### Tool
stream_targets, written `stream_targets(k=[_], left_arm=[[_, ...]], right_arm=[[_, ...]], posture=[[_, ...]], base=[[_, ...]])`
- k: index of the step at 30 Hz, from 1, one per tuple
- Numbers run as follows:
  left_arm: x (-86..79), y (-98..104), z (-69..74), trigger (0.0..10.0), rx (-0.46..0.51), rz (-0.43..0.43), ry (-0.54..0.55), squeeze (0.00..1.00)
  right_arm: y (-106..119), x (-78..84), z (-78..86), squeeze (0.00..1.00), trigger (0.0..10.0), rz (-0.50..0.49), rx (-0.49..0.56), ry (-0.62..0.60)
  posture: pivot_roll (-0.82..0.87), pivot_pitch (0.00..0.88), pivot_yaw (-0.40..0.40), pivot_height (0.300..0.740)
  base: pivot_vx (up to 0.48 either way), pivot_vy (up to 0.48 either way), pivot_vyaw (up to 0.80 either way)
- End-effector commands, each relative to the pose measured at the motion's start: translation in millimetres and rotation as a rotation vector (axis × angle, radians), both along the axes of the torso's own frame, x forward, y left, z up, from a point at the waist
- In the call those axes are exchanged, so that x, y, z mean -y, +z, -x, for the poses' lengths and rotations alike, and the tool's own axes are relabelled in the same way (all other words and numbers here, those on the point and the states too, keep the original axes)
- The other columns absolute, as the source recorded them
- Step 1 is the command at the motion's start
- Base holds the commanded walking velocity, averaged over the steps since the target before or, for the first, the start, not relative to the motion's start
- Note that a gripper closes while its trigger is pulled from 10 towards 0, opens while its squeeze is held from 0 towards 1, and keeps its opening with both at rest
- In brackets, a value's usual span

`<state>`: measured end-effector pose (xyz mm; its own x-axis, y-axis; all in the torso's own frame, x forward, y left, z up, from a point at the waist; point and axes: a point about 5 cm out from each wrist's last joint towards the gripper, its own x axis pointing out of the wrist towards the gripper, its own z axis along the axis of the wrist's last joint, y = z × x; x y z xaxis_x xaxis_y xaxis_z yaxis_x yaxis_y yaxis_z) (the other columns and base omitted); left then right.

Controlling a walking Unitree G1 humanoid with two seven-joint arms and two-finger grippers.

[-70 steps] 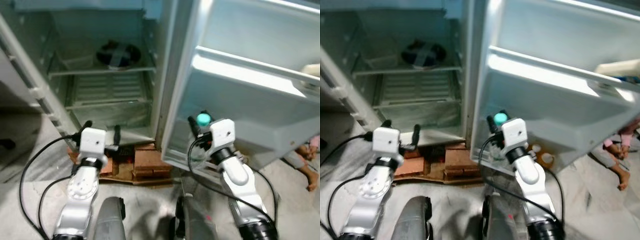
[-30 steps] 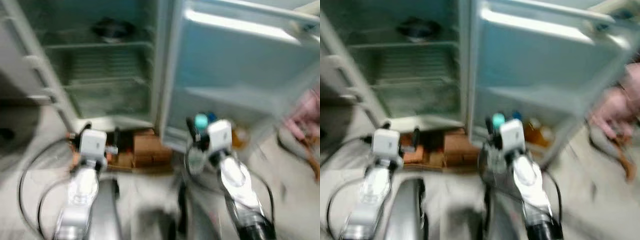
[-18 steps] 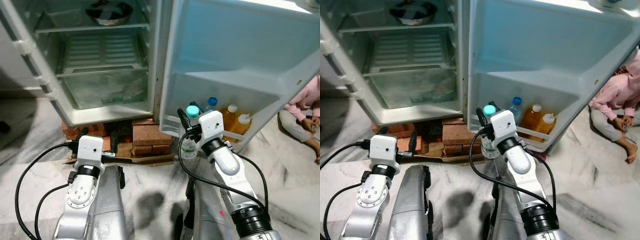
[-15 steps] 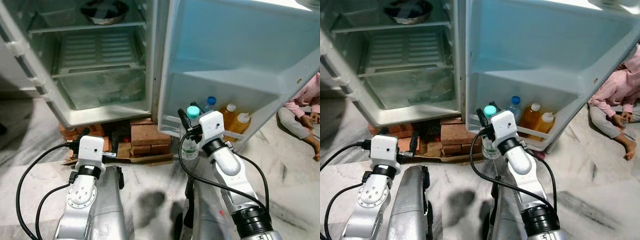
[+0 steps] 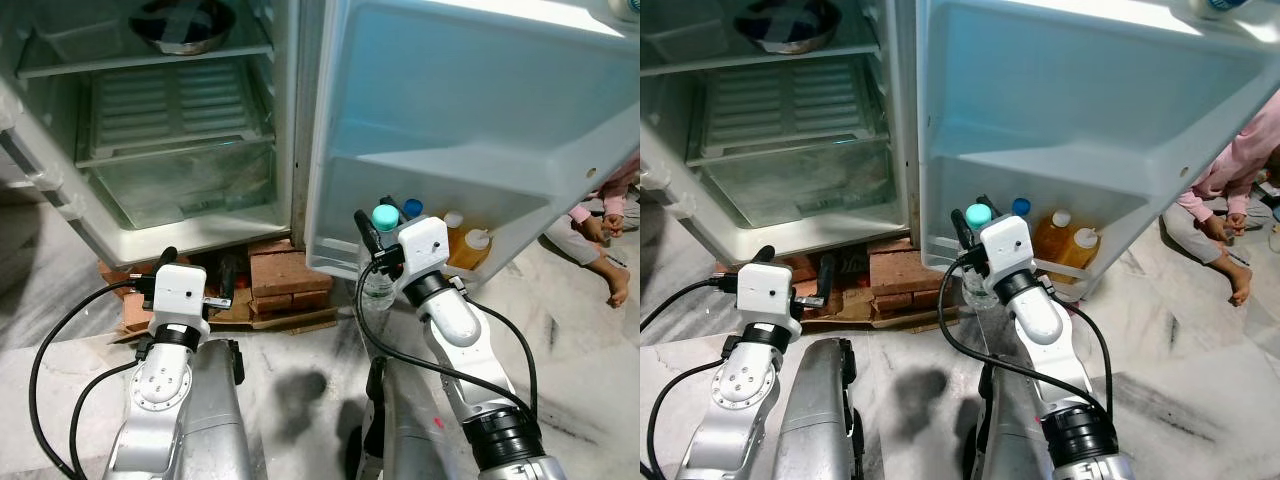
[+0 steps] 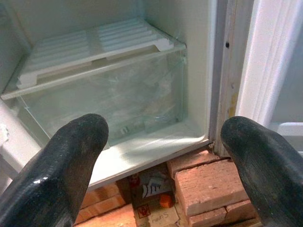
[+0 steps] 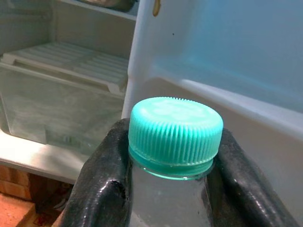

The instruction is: Restocking fridge

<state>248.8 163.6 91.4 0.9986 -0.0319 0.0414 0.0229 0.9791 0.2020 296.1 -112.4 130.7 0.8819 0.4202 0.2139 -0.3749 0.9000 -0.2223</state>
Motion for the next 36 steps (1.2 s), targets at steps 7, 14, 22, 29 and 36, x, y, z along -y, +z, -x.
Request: stream_targets(k=[7, 14, 22, 29, 36], left_arm=[[-0.5, -3.0, 2.6, 10.0, -0.021, -0.001, 0.000, 0.00], [-0.4, -3.1, 2.1, 10.0, -0.022, -0.005, -0.001, 0.00], [-0.5, -3.7, 1.6, 10.0, -0.025, -0.005, -0.005, 0.00], [-0.9, -3.9, 1.1, 10.0, -0.028, 0.004, 0.005, 0.00], [-1.7, -5.8, 4.2, 10.0, -0.036, -0.007, 0.021, 0.00]], right_arm=[[3.4, -3.2, -0.7, 0.00, 10.0, -0.002, 0.026, 0.011], [4.1, -4.6, 0.3, 0.00, 10.0, 0.000, 0.032, 0.019], [3.3, -5.5, 0.9, 0.00, 10.0, 0.005, 0.034, 0.024], [1.0, -7.9, 2.7, 0.00, 10.0, 0.006, 0.029, 0.036], [-3.8, -15.5, 4.9, 0.00, 10.0, 0.008, 0.010, 0.085]], posture=[[0.10, 0.174, -0.065, 0.552], [0.10, 0.171, -0.064, 0.552], [0.10, 0.164, -0.061, 0.552], [0.10, 0.164, -0.063, 0.552], [0.11, 0.173, -0.064, 0.552]], base=[[0.312, 0.000, 0.00], [0.256, 0.000, 0.00], [0.309, 0.000, 0.00], [0.145, 0.000, 0.00], [0.000, 0.000, 0.00]])
